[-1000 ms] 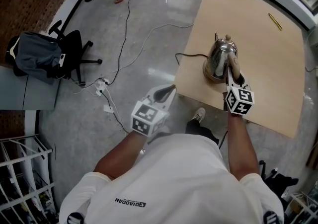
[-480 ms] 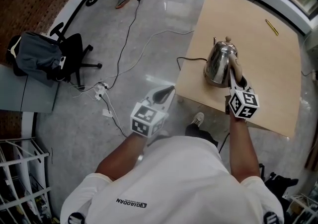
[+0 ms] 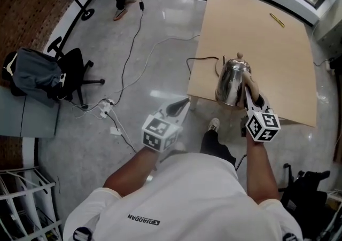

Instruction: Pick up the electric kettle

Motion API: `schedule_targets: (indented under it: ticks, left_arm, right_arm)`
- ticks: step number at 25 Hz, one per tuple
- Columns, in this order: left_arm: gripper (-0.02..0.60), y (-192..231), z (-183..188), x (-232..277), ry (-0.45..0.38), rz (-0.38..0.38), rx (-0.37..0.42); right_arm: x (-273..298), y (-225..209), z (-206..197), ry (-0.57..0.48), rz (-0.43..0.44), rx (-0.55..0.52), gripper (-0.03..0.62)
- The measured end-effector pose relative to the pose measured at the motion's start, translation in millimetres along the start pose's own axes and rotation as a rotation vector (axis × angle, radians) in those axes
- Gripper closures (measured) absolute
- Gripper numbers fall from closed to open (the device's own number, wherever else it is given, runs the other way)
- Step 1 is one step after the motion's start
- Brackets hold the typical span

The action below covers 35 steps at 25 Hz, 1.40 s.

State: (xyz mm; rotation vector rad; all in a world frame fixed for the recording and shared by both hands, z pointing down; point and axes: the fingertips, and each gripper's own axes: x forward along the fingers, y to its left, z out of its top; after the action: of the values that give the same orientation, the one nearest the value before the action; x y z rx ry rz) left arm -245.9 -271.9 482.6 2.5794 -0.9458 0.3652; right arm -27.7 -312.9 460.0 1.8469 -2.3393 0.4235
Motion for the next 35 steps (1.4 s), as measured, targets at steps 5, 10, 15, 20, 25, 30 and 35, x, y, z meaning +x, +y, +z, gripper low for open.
schedule_targets:
  ticks: [5, 10, 15, 20, 25, 30, 35]
  left_arm:
    - [0.586, -22.3, -9.9, -3.9, 0.025, -0.061, 0.027]
    - [0.586, -44.4, -10.9, -3.3, 0.025, -0.093, 0.056]
    - [0.586, -68.8, -6.8, 8.2, 0.007, -0.08, 0.061]
    - [0.586, -94.2, 0.6, 20.0, -0.032, -0.047, 0.035]
    - [0.586, -123.1, -0.2, 31.3, -0.042, -0.025, 0.035]
    - [0.586, -146.6, -3.9, 37.5, -0.031, -0.011, 0.046]
    - [0.586, -157.8, -9.5, 33.1, -0.02, 0.006, 0.056]
  right_arm:
    - [-43.8, 7.6, -9.6, -0.007, -0.034, 0.015, 0.52]
    - [-74.6, 4.4, -13.9, -0.023, -0.052, 0.034, 0.52]
    - [-99.8, -8.7, -13.9, -0.03, -0.035, 0.028, 0.52]
    - [-123.2, -19.8, -13.1, -0.016, 0.018, 0.0, 0.52]
    - [-149.1, -36.0, -11.6, -0.024, 0.057, 0.003, 0.52]
    - [-167.2, -49.7, -11.7, -0.039, 0.079, 0.015, 0.52]
    - [-183.7, -55.2, -15.5, -0.049, 0.08, 0.032, 0.52]
